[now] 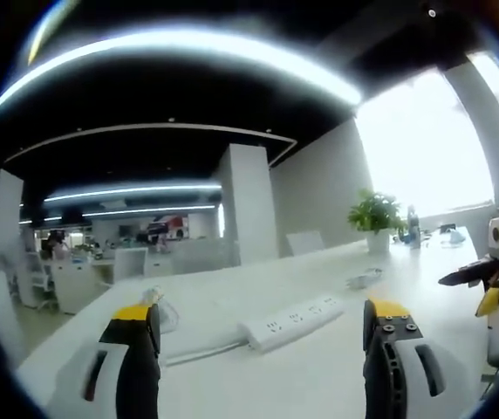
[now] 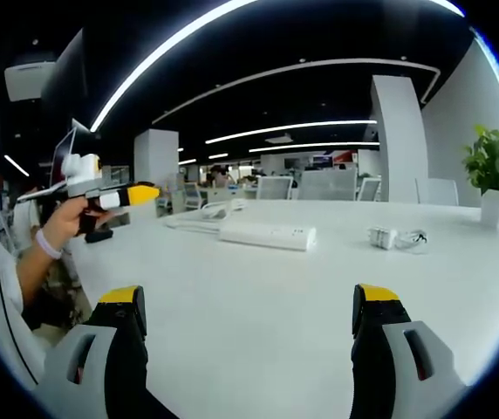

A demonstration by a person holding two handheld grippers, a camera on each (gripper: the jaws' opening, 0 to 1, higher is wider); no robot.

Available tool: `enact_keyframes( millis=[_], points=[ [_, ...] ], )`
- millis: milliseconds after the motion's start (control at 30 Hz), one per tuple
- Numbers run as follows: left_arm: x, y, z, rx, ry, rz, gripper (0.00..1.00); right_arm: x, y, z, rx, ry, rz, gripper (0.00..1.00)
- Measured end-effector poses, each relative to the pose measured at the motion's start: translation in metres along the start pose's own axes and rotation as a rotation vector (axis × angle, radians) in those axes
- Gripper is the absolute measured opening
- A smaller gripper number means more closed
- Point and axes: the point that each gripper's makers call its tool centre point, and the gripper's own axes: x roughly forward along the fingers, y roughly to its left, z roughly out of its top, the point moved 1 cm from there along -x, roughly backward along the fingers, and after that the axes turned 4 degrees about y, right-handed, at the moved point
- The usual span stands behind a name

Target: Straighten the power strip on the desk, plug the charger into it

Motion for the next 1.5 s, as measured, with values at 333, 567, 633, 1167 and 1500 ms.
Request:
enact_keyframes(
  millis=[333,567,633,1167,1500],
  points=[
    [-0.013,0.008,-0.012,-0.016,0.002,0.054,0.99,0.001,-0.001,0.000,0.000,0.000,-0.003,0.98],
    [-0.022,0.011,-0.024,-0.028,0.015,0.090,0.99,0.001,-0.002,0.001,-0.003,-0.001,-0.004,0.98],
    [-0.024,0.010,-0.028,-0.035,0.022,0.090,0.99,0.001,-0.002,0.001,-0.002,-0.001,-0.004,0.98],
    [-0.040,0.009,-0.054,-0.069,0.084,0.091,0.99,0.000,-0.001,0.000,0.002,-0.002,-0.003,0.98],
    [-0.047,0.005,-0.060,-0.056,0.093,0.097,0.99,0.000,-0.001,0.000,0.002,-0.003,-0.005,0.98]
  ],
)
